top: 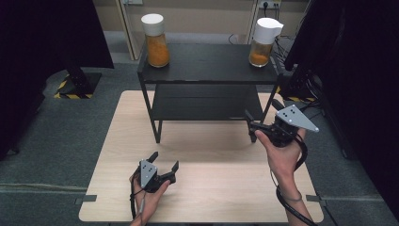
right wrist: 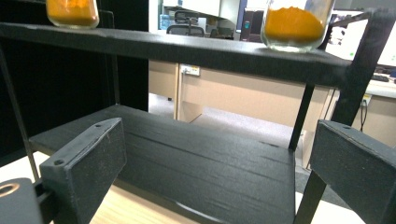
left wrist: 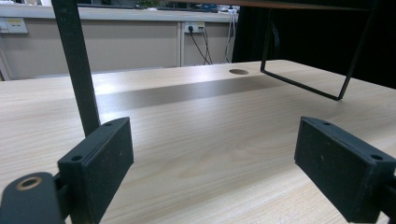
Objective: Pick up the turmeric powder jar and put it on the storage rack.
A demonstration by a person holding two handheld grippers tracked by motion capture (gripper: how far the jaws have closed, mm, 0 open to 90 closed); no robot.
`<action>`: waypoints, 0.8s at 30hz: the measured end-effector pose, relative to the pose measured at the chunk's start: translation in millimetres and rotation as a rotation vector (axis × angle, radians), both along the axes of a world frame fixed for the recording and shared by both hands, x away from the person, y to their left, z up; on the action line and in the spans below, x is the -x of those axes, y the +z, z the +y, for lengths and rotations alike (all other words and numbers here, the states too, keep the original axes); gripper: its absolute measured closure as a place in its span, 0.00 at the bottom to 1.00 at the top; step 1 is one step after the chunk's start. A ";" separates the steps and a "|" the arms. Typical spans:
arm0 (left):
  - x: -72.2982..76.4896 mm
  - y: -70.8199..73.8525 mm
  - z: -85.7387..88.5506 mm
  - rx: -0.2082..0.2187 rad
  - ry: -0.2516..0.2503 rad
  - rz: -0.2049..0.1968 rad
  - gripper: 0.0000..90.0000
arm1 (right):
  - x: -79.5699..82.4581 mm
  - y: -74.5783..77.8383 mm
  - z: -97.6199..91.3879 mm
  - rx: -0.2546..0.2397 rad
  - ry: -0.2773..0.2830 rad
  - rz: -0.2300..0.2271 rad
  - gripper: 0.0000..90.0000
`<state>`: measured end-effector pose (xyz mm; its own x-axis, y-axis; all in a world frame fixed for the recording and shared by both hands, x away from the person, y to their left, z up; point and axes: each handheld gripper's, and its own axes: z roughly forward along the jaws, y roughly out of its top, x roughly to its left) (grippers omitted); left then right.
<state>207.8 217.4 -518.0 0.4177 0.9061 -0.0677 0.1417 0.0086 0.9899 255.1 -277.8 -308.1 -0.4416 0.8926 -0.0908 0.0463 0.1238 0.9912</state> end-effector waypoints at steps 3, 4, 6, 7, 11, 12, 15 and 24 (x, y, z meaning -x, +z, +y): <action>0.1 -0.1 0.0 0.000 0.000 -0.001 0.12 | 2.1 -5.2 -1.6 0.001 0.002 0.005 0.04; 0.1 -0.1 0.0 0.001 0.000 -0.001 0.12 | 2.6 -6.4 -2.0 0.003 0.003 0.007 0.04; 0.1 -0.1 -0.1 0.000 0.001 -0.001 0.12 | 3.9 -10.0 -3.1 0.004 0.006 0.012 0.04; 0.2 -0.1 -0.2 0.001 0.001 -0.001 0.12 | 4.6 -11.8 -3.6 0.005 0.008 0.015 0.04; 0.1 -0.1 -0.3 0.000 0.001 0.000 0.12 | 7.2 -19.4 -5.6 0.009 0.014 0.030 0.04; 0.1 -0.1 -0.3 0.000 0.001 0.000 0.12 | 7.8 -21.8 -6.2 0.007 0.016 0.033 0.04; 0.2 -0.2 -0.4 0.000 0.001 -0.001 0.12 | 8.6 -28.3 -8.1 0.005 0.024 0.043 0.04; 0.2 0.1 -0.4 -0.002 0.001 0.000 0.12 | 14.2 -53.2 -7.9 0.010 0.037 0.073 0.04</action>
<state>207.7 217.0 -517.9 0.4171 0.9065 -0.0654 0.1413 0.0064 0.9899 240.9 -285.7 -361.4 -0.4800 0.8748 -0.0658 0.1134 0.1362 0.9842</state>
